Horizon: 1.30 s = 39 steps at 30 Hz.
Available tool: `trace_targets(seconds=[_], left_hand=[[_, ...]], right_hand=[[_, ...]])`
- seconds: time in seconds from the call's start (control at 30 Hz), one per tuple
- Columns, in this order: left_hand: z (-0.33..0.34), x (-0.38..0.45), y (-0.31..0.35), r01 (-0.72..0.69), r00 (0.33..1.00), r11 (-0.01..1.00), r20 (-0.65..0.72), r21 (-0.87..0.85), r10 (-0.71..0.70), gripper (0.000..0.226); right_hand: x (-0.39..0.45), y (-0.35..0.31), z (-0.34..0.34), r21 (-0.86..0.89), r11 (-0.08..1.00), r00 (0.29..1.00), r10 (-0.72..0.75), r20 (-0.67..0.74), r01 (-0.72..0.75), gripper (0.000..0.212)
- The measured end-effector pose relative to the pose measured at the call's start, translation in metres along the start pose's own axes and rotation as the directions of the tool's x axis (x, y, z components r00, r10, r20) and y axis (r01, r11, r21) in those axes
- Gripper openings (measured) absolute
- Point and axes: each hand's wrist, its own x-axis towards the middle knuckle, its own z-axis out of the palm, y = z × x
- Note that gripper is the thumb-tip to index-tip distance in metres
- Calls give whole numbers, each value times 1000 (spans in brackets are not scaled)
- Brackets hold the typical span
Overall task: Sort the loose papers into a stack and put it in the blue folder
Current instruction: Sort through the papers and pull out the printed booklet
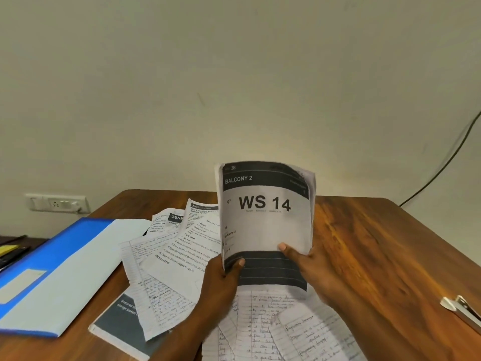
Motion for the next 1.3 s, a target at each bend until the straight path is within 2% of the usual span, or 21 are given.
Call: trace_targets(seconds=[0.07, 0.2, 0.3, 0.4, 0.43, 0.53, 0.6, 0.67, 0.77, 0.83, 0.9, 1.0, 1.07, 1.13, 1.17, 1.23, 1.3], left_hand=[[0, 6, -3, -32, 999, 999, -10, -11, 31, 24], [-2, 7, -4, -89, 996, 988, 5, 127, 89, 13], [-6, 8, 0, -93, 996, 979, 32, 182, 89, 22], [-15, 21, 19, -216, 976, 917, 97, 335, 195, 7], [-20, 25, 31, -251, 967, 884, 134, 395, 215, 7], [-40, 37, 68, -303, 946, 804, 263, 511, 190, 16], [-52, 41, 95, -345, 927, 733, 337, 586, 167, 18], [-59, 42, 120, -411, 897, 655, 410, 633, 167, 15], [-62, 43, 158, -500, 860, 478, 479, 722, 176, 21], [-60, 42, 176, -516, 849, 433, 508, 739, 145, 24], [-57, 42, 188, -522, 837, 439, 538, 731, 101, 23], [-62, 42, 197, -522, 831, 477, 548, 707, 97, 18], [-74, 46, 195, -492, 848, 620, 498, 611, 182, 12], [-83, 49, 182, -407, 891, 850, 352, 334, 288, 28], [-85, 50, 171, -343, 916, 926, 274, 157, 293, 37], [-78, 46, 141, -216, 947, 972, 224, -96, 232, 43], [-65, 38, 111, -81, 965, 981, 233, -178, 122, 49]], right_hand=[[4, 0, -2, 51, 999, 1000, -20, -16, 20, 97], [5, 11, 1, -24, 1000, 1000, -9, -24, 9, 101], [5, 10, 1, -29, 999, 999, 41, 12, -41, 90], [15, -7, -14, 85, 996, 999, 35, 22, -37, 53], [19, -14, -22, 136, 990, 1000, 21, 19, -24, 46], [30, -57, -54, 266, 961, 997, -77, -18, 79, 45], [34, -90, -78, 210, 959, 981, -193, -4, 190, 42], [36, -115, -97, 58, 967, 964, -252, 84, 248, 41], [42, -133, -115, -132, 964, 950, -192, 245, 229, 38], [43, -135, -115, -195, 958, 942, -143, 303, 209, 37], [40, -130, -107, -266, 943, 944, -112, 311, 199, 37], [39, -111, -104, -217, 965, 963, -92, 252, 149, 41], [39, -99, -106, -118, 988, 978, -73, 194, 97, 42], [36, -87, -106, 28, 999, 987, -25, 160, 21, 36], [34, -79, -104, 104, 994, 986, 1, 164, -18, 35], [32, -61, -97, 200, 977, 981, 30, 191, -69, 40], [30, -44, -87, 251, 963, 981, 51, 188, -98, 47]])
